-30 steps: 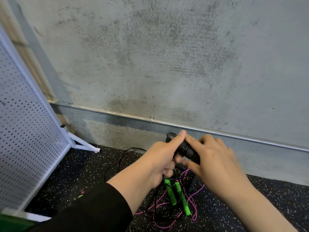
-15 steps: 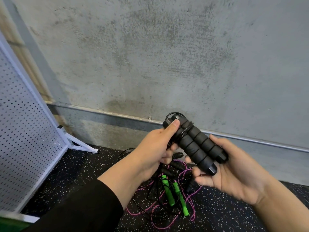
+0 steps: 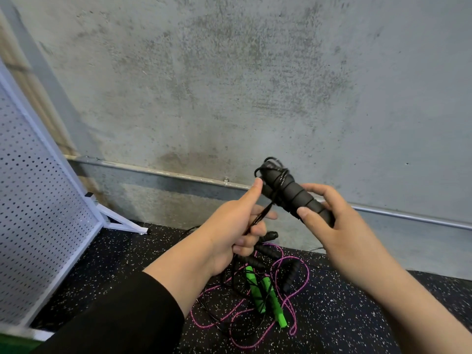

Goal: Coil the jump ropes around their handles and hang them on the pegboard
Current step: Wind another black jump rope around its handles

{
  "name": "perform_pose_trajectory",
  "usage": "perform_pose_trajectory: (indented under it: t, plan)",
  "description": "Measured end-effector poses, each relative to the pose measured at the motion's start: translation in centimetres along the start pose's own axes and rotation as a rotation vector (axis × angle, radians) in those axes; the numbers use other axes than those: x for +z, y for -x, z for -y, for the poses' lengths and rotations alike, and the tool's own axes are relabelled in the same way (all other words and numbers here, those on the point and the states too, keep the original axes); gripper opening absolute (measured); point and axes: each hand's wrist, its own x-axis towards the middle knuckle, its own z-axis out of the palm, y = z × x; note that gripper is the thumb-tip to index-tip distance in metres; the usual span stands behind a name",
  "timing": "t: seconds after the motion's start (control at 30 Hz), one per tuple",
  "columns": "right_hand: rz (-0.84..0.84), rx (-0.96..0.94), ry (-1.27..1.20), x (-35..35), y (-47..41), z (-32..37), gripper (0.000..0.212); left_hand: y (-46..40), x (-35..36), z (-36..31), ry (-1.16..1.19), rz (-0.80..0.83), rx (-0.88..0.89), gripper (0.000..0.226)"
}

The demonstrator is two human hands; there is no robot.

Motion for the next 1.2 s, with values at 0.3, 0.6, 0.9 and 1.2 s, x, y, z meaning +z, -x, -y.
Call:
perform_pose_trajectory:
  t: [0.3,0.6,0.9,1.2]
  plan:
    - [0.019,-0.184,0.387,0.8,-0.3,-0.9,0.046,-0.1,0.4,0.2,0.117,-0.045,-0.014,0.073]
    - [0.018,0.149,-0.341,-0.1,0.1,0.3,0.043,0.2,-0.2,-0.3,0.144,-0.036,0.105,0.038]
    - [0.586,0.579,-1.146,-0.6,0.3,-0.2,0.053,0.7,0.2,-0.6,0.093,0.009,0.201,0.042]
    - [0.107,0.299,-0.833,-0.2,-0.5,0.0,0.030,0.5,0.1,-0.5,-0.036,0.086,0.099,0.076]
